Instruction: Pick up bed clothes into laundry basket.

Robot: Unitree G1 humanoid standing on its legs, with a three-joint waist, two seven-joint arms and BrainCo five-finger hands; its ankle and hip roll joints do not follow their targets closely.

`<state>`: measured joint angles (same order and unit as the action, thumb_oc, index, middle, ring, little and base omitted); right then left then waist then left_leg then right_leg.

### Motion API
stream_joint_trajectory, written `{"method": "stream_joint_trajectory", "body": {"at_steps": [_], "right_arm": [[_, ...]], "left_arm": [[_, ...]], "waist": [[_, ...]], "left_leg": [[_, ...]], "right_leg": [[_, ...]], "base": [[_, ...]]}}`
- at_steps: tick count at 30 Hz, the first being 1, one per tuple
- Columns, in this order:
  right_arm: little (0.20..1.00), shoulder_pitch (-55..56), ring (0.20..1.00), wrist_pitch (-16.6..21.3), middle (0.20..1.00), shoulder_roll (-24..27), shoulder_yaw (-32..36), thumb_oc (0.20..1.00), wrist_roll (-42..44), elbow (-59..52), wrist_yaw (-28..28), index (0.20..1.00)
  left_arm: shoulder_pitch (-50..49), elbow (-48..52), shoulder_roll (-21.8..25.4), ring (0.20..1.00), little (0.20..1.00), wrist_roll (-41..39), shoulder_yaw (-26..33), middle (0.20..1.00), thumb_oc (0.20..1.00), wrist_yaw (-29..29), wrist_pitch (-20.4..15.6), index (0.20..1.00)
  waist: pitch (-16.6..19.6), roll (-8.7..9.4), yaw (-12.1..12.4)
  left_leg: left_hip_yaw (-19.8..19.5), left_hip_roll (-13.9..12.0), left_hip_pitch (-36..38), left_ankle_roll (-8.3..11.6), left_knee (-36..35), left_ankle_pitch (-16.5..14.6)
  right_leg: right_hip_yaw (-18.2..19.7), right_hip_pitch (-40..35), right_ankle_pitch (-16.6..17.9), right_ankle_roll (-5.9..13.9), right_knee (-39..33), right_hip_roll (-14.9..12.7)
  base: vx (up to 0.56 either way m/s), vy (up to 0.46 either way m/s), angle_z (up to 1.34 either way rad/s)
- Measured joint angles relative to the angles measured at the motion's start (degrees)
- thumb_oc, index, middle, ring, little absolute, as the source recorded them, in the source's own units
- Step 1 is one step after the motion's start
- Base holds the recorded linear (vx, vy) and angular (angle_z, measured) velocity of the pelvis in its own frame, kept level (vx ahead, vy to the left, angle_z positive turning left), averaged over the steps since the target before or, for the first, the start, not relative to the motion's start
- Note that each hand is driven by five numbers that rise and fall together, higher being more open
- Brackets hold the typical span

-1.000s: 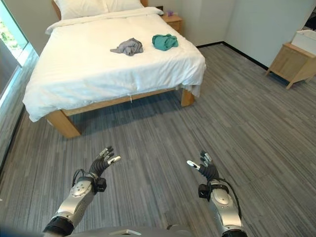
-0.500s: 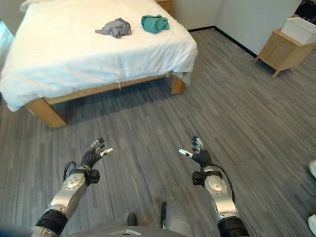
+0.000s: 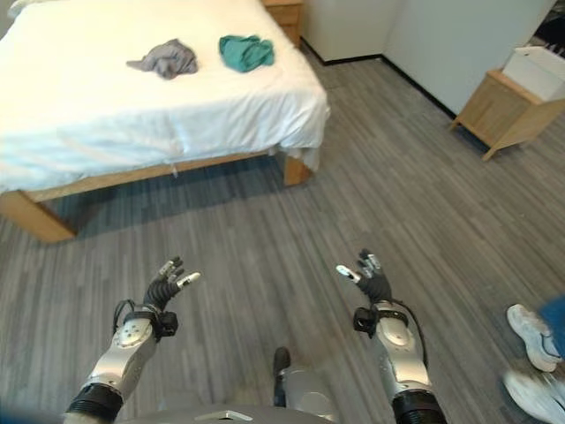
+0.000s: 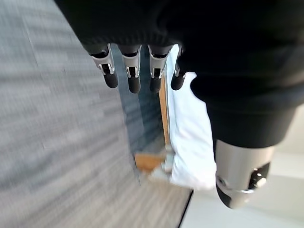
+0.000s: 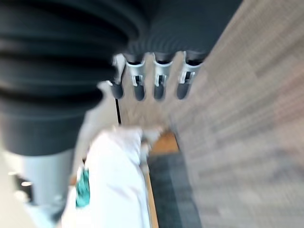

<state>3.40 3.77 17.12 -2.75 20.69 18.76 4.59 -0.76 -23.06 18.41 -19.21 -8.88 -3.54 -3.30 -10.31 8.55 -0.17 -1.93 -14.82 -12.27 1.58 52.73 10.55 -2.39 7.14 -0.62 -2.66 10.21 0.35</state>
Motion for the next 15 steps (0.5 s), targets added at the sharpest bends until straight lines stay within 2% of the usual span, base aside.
{"method": "stream_joint_trajectory", "body": {"at_steps": [1,2,3,4,5,6,7,8,9,10,11,12,13,14,15], "right_arm": [[1.0,0.3,1.0,-0.1,1.0,0.0,0.1,1.0,-0.1,0.3,0.1,1.0],[1.0,-0.3,1.0,-0.6,1.0,-0.3,0.0,1.0,0.0,1.1,0.2,1.0],[1.0,-1.6,1.0,-0.6,1.0,-0.7,0.6,1.0,0.5,2.7,0.2,1.0],[1.0,-2.2,1.0,-0.5,1.0,-0.3,0.7,1.0,0.8,3.0,0.1,1.0],[1.0,-2.6,1.0,-0.6,1.0,0.8,-0.8,1.0,0.7,2.3,-0.2,1.0],[1.0,-2.2,1.0,-0.6,1.0,1.4,-2.6,1.0,0.6,1.9,-0.3,1.0],[1.0,-1.8,1.0,-0.6,1.0,1.3,-3.1,1.0,0.6,1.8,-0.4,1.0],[1.0,-1.6,1.0,-0.6,1.0,1.3,-3.8,1.0,0.6,1.9,-0.7,1.0],[1.0,-0.9,1.0,-0.7,1.0,1.0,-4.5,1.0,0.6,2.2,-1.5,1.0],[1.0,-0.8,1.0,-0.7,1.0,0.8,-4.4,1.0,0.6,2.3,-1.5,1.0],[1.0,0.0,1.0,-0.7,1.0,0.5,-4.3,1.0,0.6,2.3,-1.5,1.0],[1.0,0.8,1.0,-0.8,1.0,0.6,-4.1,1.0,0.5,2.3,-1.5,1.0],[1.0,2.3,1.0,-0.9,1.0,0.5,-3.8,1.0,0.5,2.0,-1.6,1.0],[1.0,3.5,1.0,-1.0,1.0,0.3,-3.9,1.0,0.5,1.2,-1.8,1.0],[1.0,4.2,1.0,-1.0,1.0,0.1,-4.5,1.0,0.3,0.7,-2.0,1.0]], "left_arm": [[-0.2,0.5,0.0,1.0,1.0,-0.1,0.7,1.0,1.0,0.5,0.4,1.0],[-0.4,1.4,-0.2,1.0,1.0,-0.3,1.1,1.0,1.0,0.5,0.3,1.0],[-1.5,2.0,-0.3,1.0,1.0,-0.5,1.2,1.0,1.0,0.8,0.3,1.0],[-1.9,1.9,-1.4,1.0,1.0,-0.8,1.4,1.0,1.0,1.0,0.3,1.0],[-2.4,1.6,-1.8,1.0,1.0,-0.8,1.9,1.0,1.0,1.3,0.2,1.0],[-2.6,0.7,-1.9,1.0,1.0,-0.8,2.0,1.0,1.0,1.3,0.4,1.0],[-2.8,0.6,-1.7,1.0,1.0,-0.8,2.3,1.0,1.0,1.4,0.4,1.0],[-2.9,0.7,-1.6,1.0,1.0,-0.8,2.6,1.0,1.0,1.4,0.3,1.0],[-3.0,0.6,-1.1,1.0,1.0,-0.8,3.3,1.0,1.0,1.5,0.1,1.0],[-3.1,0.5,-1.2,1.0,1.0,-0.7,3.8,1.0,1.0,1.5,0.2,1.0],[-3.2,0.4,-1.5,1.0,1.0,-0.7,4.8,1.0,1.0,1.6,0.2,1.0],[-3.3,0.5,-1.7,1.0,1.0,-0.6,4.6,1.0,1.0,1.6,0.2,1.0],[-4.0,1.9,-1.7,1.0,1.0,-0.6,4.2,1.0,1.0,2.1,0.2,1.0],[-5.6,3.8,-1.2,1.0,1.0,-0.5,4.0,1.0,1.0,2.4,0.2,1.0],[-6.4,4.8,-0.5,1.0,1.0,-0.2,3.5,1.0,1.0,2.6,0.2,1.0]], "waist": [[-0.3,1.45,0.1],[-0.5,1.62,1.4],[-0.8,1.31,3.3],[-1.3,-1.2,4.3],[-1.5,-3.19,5.9],[-1.2,-5.43,5.6],[-0.9,-5.61,5.4],[-0.7,-5.89,5.9],[0.1,-5.3,6.1],[0.6,-5.44,6.2],[1.2,-4.01,6.0],[1.6,-3.13,5.0],[2.7,-5.16,4.7],[4.0,-7.23,4.7],[5.0,-8.29,4.6]], "left_leg": [[2.5,2.8,-4.2,0.34,3.2,-4.3],[5.5,3.8,-6.1,-0.3,3.8,-6.7],[12.2,4.8,-7.6,0.18,-1.7,-9.2],[17.5,4.1,-7.7,-0.3,-9.9,-9.0],[20.4,4.1,-7.7,0.01,-18.3,-8.6],[22.0,5.2,-8.1,-0.59,-27.1,-8.2],[22.5,6.3,-7.9,-0.55,-31.2,-8.2],[23.7,8.3,-7.6,-0.75,-36.6,-8.1],[28.1,12.0,-6.2,-1.32,-47.8,-7.8],[29.8,14.3,-5.7,-1.59,-50.3,-8.1],[37.1,17.3,-5.0,-3.17,-50.7,-9.2],[37.5,19.1,-4.5,-5.29,-49.3,-8.6],[37.1,20.6,-1.7,-10.99,-47.5,-9.1],[36.7,20.9,2.9,-17.11,-49.1,-13.2],[34.9,20.2,5.9,-16.96,-50.3,-15.0]], "right_leg": [[1.3,-3.9,0.3,-1.3,-4.8,0.4],[2.0,-5.7,0.4,-1.15,-6.7,0.6],[1.6,-8.9,-1.2,0.65,-9.6,0.4],[-2.2,-10.1,-3.0,1.11,-8.1,0.9],[-3.9,-10.8,-3.2,-3.22,-7.3,2.2],[-4.9,-14.2,-4.2,-2.47,-9.2,4.4],[-5.3,-15.1,-4.1,-2.8,-9.9,4.8],[-5.1,-16.6,-4.6,-2.02,-10.2,5.4],[-5.1,-19.2,-5.5,-0.37,-12.0,5.7],[-5.2,-19.9,-6.8,1.57,-12.2,5.7],[-6.5,-21.6,-9.2,5.51,-12.5,5.0],[-6.5,-21.5,-9.0,5.23,-11.1,5.8],[-5.1,-21.4,-8.9,5.36,-6.2,9.4],[-4.0,-21.3,-8.7,5.99,-2.5,13.0],[-3.9,-20.5,-10.4,7.3,2.5,15.1]], "base": [[0.66,-0.208,-0.61],[0.55,-0.072,-0.37],[0.56,-0.037,-0.63],[0.6,-0.001,-0.73],[0.63,0.052,-0.37],[0.62,0.079,-0.14],[0.45,0.075,0.11],[0.61,0.055,0.01],[0.56,0.027,-0.1],[0.74,0.005,0.1],[0.35,-0.011,0.31],[0.53,0.042,0.55],[0.47,0.063,0.48],[0.63,0.099,0.24],[0.47,0.042,-0.13]]}}
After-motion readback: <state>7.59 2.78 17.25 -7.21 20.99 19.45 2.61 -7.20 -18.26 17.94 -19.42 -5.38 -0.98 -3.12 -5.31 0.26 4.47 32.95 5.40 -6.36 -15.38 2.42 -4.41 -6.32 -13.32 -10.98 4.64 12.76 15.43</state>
